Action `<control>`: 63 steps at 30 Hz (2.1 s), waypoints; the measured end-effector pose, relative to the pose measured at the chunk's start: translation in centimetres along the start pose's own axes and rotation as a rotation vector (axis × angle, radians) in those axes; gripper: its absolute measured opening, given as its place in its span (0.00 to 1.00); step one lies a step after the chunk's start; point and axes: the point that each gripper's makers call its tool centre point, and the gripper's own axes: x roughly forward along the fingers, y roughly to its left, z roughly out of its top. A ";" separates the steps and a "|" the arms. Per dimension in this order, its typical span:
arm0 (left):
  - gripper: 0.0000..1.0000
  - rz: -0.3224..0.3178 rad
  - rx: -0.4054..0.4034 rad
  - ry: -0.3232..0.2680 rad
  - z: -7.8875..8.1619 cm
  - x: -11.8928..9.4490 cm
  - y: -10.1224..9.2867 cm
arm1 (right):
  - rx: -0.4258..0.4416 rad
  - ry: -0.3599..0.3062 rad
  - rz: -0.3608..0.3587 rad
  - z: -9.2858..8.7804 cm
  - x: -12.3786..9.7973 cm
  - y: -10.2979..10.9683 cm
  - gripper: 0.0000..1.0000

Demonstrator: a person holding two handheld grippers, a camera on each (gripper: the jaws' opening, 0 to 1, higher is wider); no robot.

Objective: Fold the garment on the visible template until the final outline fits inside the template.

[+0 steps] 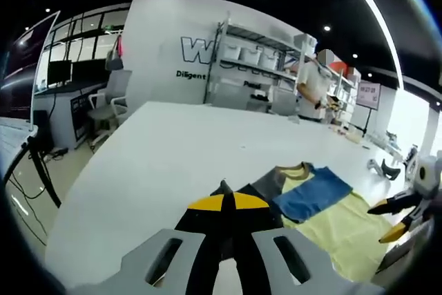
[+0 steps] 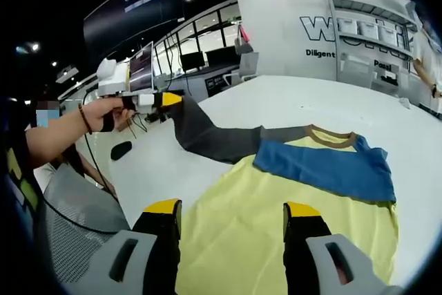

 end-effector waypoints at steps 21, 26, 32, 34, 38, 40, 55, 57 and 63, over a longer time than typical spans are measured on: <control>0.00 -0.126 -0.014 -0.040 1.7 1.8 -6.7 | -0.006 -0.004 -0.035 -0.6 -1.6 -0.6 0.57; 0.00 -0.159 -0.014 -0.057 2.1 2.1 -8.5 | -0.006 -0.005 -0.052 -0.8 -2.2 -0.8 0.57; 0.00 -0.193 -0.032 -0.071 2.7 2.4 -10.5 | -0.009 -0.003 -0.064 -1.0 -3.0 -0.7 0.57; 0.00 -0.207 -0.036 -0.069 3.0 2.7 -11.2 | -0.008 -0.006 -0.070 -1.1 -3.2 -0.8 0.57; 0.00 -0.244 -0.029 -0.080 3.8 3.2 -13.0 | -0.006 -0.008 -0.078 -1.1 -3.4 -0.8 0.57; 0.00 -0.263 -0.016 -0.087 4.2 3.4 -13.9 | -0.006 -0.009 -0.081 -1.2 -3.5 -0.8 0.57; 0.00 -0.403 0.001 -0.093 5.5 5.3 -19.0 | 0.004 -0.017 -0.125 -1.1 -4.5 -1.9 0.57; 0.00 -0.417 -0.002 -0.092 5.7 5.5 -19.5 | 0.007 -0.016 -0.132 -1.2 -4.7 -2.1 0.57; 0.00 -0.489 0.068 -0.087 5.9 6.2 -21.8 | 0.003 -0.007 -0.123 -1.6 -4.8 -1.9 0.58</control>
